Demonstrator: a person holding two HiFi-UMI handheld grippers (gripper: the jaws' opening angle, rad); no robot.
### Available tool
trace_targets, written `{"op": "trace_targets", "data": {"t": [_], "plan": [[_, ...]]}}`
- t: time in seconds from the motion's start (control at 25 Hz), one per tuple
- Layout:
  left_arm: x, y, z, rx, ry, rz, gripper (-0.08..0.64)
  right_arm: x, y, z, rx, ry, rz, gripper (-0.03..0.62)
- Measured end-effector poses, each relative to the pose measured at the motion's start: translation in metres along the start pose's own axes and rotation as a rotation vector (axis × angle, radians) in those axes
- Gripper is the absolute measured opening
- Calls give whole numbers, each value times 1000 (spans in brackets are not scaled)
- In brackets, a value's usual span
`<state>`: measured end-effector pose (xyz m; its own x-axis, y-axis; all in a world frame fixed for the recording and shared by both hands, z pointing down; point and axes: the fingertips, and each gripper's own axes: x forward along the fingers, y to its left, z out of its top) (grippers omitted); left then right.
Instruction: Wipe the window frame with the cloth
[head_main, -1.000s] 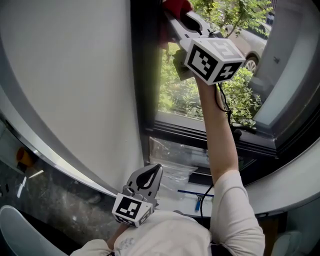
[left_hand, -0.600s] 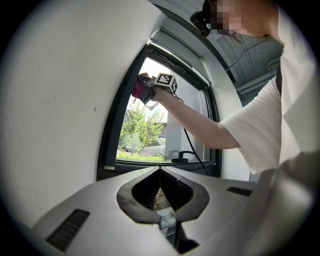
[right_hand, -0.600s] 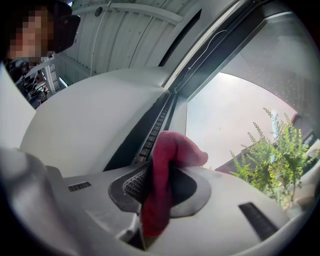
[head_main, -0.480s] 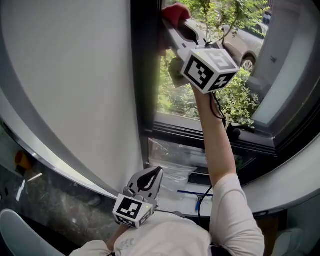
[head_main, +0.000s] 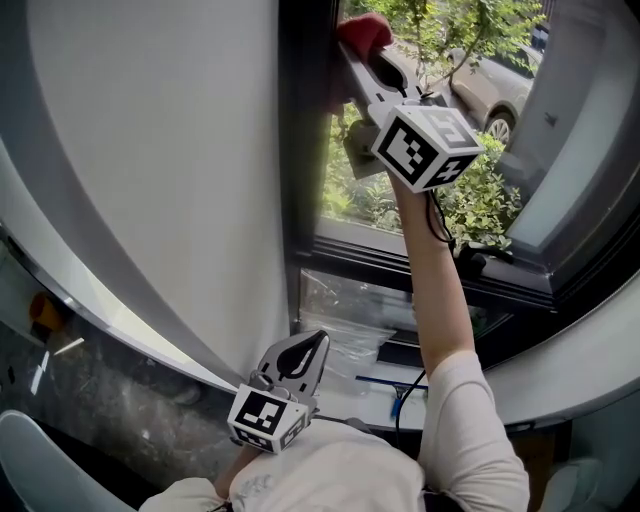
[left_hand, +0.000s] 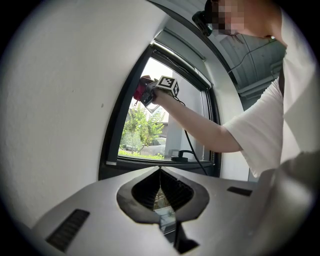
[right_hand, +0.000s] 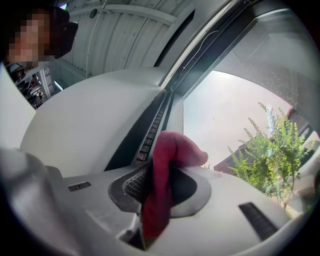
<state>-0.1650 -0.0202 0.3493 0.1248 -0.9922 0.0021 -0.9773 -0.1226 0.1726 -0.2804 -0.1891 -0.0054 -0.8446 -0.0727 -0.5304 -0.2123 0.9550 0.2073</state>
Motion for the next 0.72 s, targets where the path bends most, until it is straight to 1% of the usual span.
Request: {"op": "trace_targets", "data": {"t": [0.16,0.48,0.72], "plan": [[-1,-1,-3,-3,5,-3,10,-3,1,-6,9,3,-8,80],[-3,-1,-13,-33,23,-12,10,-11,3,-18,42,-15,-13,80],[-3,-1,-13,-41,20,-9,10,-14,4,-22,52,-18,-14,80]]}}
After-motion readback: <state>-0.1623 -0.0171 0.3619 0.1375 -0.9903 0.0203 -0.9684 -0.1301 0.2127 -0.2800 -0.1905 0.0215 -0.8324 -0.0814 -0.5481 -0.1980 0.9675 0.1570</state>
